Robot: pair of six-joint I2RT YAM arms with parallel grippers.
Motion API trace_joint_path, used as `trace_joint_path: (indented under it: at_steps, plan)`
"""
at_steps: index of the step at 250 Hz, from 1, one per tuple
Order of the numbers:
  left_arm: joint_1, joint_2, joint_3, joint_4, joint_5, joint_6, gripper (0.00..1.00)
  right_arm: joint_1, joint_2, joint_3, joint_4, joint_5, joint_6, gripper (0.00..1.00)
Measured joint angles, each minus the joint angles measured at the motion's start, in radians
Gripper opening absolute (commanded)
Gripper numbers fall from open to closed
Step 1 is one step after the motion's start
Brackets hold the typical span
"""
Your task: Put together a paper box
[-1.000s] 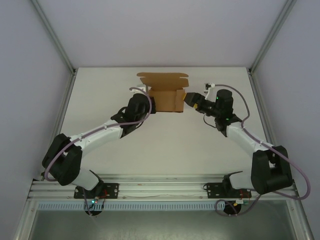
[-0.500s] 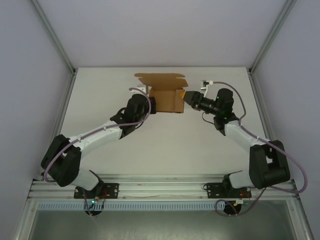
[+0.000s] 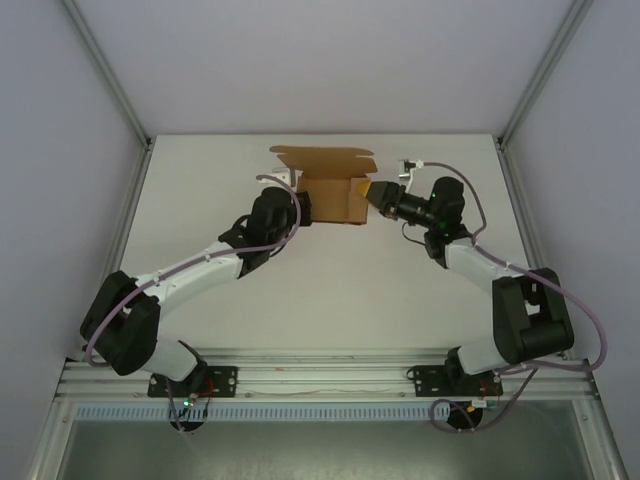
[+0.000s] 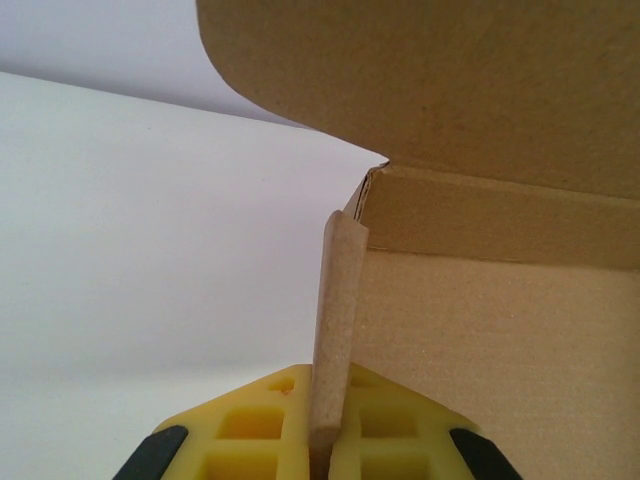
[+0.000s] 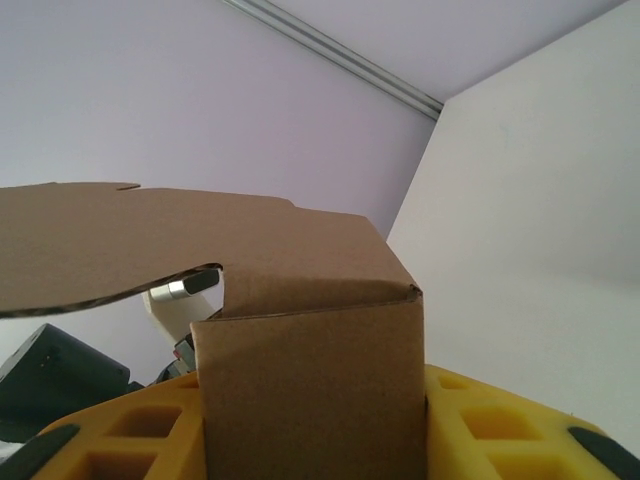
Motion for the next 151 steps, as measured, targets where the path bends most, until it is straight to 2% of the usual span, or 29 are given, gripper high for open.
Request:
trace_joint_path:
  at_steps: [94, 138, 151]
  plan:
    - [0.006, 0.0, 0.0, -0.035, -0.025, 0.018, 0.0, 0.052, -0.001, 0.113, -0.376, 0.13, -0.24, 0.35]
    - [0.006, 0.0, 0.0, -0.06, -0.025, 0.018, 0.0, 0.098, -0.019, 0.168, -0.593, 0.288, -0.36, 0.33]
    - [0.005, 0.0, 0.0, -0.06, -0.024, 0.018, 0.0, 0.117, -0.036, 0.185, -0.66, 0.354, -0.391, 0.3]
